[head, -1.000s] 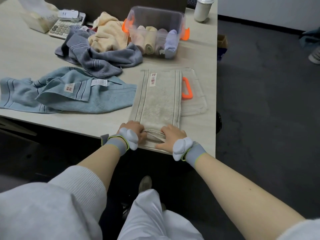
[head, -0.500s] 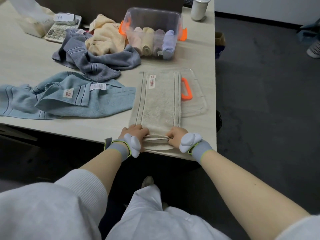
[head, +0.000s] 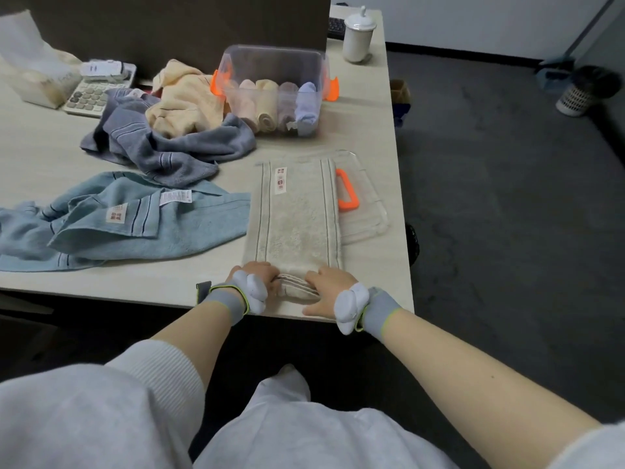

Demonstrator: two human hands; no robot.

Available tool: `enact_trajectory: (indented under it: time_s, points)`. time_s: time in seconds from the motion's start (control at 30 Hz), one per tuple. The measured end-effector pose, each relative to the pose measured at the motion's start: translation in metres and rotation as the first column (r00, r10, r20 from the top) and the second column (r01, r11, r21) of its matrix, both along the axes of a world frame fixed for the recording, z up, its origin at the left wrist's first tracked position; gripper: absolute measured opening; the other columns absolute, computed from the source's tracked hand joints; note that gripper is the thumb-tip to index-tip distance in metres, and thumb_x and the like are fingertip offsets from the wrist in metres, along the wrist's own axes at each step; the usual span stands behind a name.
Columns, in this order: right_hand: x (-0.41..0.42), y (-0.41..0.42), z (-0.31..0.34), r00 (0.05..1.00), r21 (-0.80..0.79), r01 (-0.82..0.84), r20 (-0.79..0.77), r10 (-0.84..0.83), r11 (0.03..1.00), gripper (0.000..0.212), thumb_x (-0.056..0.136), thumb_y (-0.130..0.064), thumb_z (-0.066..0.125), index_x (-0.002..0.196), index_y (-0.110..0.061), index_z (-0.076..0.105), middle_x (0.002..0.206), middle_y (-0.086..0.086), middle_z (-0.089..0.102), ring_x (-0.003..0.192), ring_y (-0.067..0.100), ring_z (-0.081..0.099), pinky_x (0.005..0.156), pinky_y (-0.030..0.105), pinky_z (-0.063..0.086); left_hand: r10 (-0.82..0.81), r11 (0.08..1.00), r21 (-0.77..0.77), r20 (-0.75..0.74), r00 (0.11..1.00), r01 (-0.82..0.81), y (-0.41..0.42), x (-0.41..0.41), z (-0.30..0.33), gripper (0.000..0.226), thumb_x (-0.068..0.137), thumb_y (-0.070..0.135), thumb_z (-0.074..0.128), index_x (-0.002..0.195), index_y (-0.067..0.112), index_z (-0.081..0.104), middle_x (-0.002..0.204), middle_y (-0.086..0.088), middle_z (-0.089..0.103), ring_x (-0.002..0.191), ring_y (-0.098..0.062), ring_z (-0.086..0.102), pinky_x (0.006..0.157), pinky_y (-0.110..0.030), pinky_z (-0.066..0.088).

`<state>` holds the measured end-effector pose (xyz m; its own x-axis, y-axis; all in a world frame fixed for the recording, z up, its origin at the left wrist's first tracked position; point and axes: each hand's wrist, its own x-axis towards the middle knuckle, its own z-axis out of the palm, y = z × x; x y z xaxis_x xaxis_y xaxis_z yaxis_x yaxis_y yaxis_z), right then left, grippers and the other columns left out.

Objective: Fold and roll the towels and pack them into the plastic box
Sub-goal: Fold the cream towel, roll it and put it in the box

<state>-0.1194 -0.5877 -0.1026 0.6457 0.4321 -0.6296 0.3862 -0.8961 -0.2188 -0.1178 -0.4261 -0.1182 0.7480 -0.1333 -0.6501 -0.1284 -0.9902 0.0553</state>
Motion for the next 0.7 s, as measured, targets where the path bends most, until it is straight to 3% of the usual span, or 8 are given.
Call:
enact_trajectory:
  time_s: [0.17, 0.27, 0.33, 0.4, 0.47, 0.57, 0.63, 0.7]
  points:
    - [0.014, 0.004, 0.001, 0.991, 0.039, 0.112, -0.073, -0.109, 0.993, 0.033, 0.101, -0.022, 0.036, 0.112, -0.002, 0.060, 0.112, 0.019, 0.057, 0.102, 0.029, 0.055, 0.071, 0.027, 0.034, 0.082, 0.994, -0.069, -0.025, 0.996, -0.083, -0.001, 0.005, 0.004, 0.033, 0.100, 0.020, 0.034, 0.128, 0.010, 0.048, 0.130, -0.009, 0.055, 0.103, -0.022, 0.052, 0.084, -0.030, 0.038]
    - [0.020, 0.006, -0.003, 0.986, 0.035, 0.158, -0.063, -0.155, 0.987, 0.028, 0.100, -0.022, 0.038, 0.075, -0.014, 0.047, 0.103, 0.016, 0.053, 0.089, 0.020, 0.044, 0.059, 0.024, 0.031, 0.192, 0.971, -0.151, 0.022, 0.981, -0.187, 0.001, 0.005, 0.004, 0.030, 0.096, 0.017, 0.041, 0.125, 0.010, 0.046, 0.125, -0.009, 0.057, 0.113, -0.029, 0.055, 0.089, -0.031, 0.041]
    - [0.024, 0.008, -0.009, 0.979, 0.033, 0.198, -0.060, -0.196, 0.980, 0.018, 0.099, -0.020, 0.043, 0.082, -0.014, 0.040, 0.099, 0.012, 0.051, 0.087, 0.018, 0.041, 0.060, 0.025, 0.033, 0.214, 0.962, -0.189, 0.061, 0.975, -0.199, 0.003, 0.003, 0.003, 0.023, 0.096, 0.014, 0.043, 0.118, 0.009, 0.046, 0.125, -0.010, 0.053, 0.113, -0.030, 0.053, 0.089, -0.032, 0.040]
    - [0.027, 0.009, -0.010, 0.962, 0.072, 0.266, -0.082, -0.260, 0.961, 0.014, 0.096, -0.018, 0.048, 0.093, -0.014, 0.035, 0.085, 0.005, 0.048, 0.085, 0.019, 0.043, 0.052, 0.024, 0.028, 0.209, 0.960, -0.213, 0.117, 0.971, -0.181, 0.005, 0.000, 0.002, 0.011, 0.093, 0.013, 0.046, 0.104, 0.017, 0.045, 0.124, -0.008, 0.047, 0.110, -0.031, 0.054, 0.090, -0.034, 0.041]
    - [0.031, 0.009, -0.010, 0.951, 0.133, 0.303, -0.103, -0.291, 0.944, 0.019, 0.094, -0.015, 0.051, 0.081, -0.014, 0.037, 0.070, -0.001, 0.039, 0.083, 0.019, 0.043, 0.051, 0.022, 0.026, 0.161, 0.971, -0.205, 0.186, 0.969, -0.122, 0.006, 0.002, 0.000, 0.014, 0.090, 0.013, 0.050, 0.101, 0.020, 0.053, 0.121, -0.006, 0.045, 0.110, -0.030, 0.051, 0.091, -0.033, 0.039]
    - [0.038, 0.010, -0.006, 0.968, 0.148, 0.243, -0.105, -0.229, 0.959, 0.038, 0.092, -0.011, 0.054, 0.062, -0.019, 0.033, 0.081, 0.004, 0.047, 0.084, 0.017, 0.043, 0.059, 0.024, 0.032, 0.018, 0.991, -0.130, 0.163, 0.986, 0.003, 0.003, 0.007, 0.001, 0.025, 0.089, 0.014, 0.054, 0.108, 0.023, 0.066, 0.124, -0.001, 0.049, 0.120, -0.024, 0.041, 0.097, -0.028, 0.032]
    - [0.038, 0.009, -0.003, 0.974, 0.143, 0.220, -0.086, -0.210, 0.965, 0.026, 0.091, -0.011, 0.056, 0.066, -0.015, 0.048, 0.091, 0.005, 0.049, 0.086, 0.017, 0.046, 0.061, 0.023, 0.034, 0.005, 0.991, -0.135, 0.147, 0.989, 0.015, 0.000, 0.009, 0.000, 0.027, 0.089, 0.016, 0.053, 0.110, 0.025, 0.067, 0.126, 0.002, 0.052, 0.122, -0.021, 0.041, 0.098, -0.026, 0.033]
    - [0.039, 0.008, -0.007, 0.983, 0.150, 0.182, -0.032, -0.179, 0.972, 0.016, 0.091, -0.013, 0.056, 0.087, -0.003, 0.066, 0.094, 0.007, 0.051, 0.092, 0.021, 0.053, 0.067, 0.024, 0.041, 0.006, 0.989, -0.147, 0.171, 0.985, 0.019, 0.002, 0.006, -0.003, 0.026, 0.087, 0.020, 0.054, 0.109, 0.025, 0.065, 0.125, 0.004, 0.052, 0.120, -0.020, 0.043, 0.096, -0.025, 0.033]
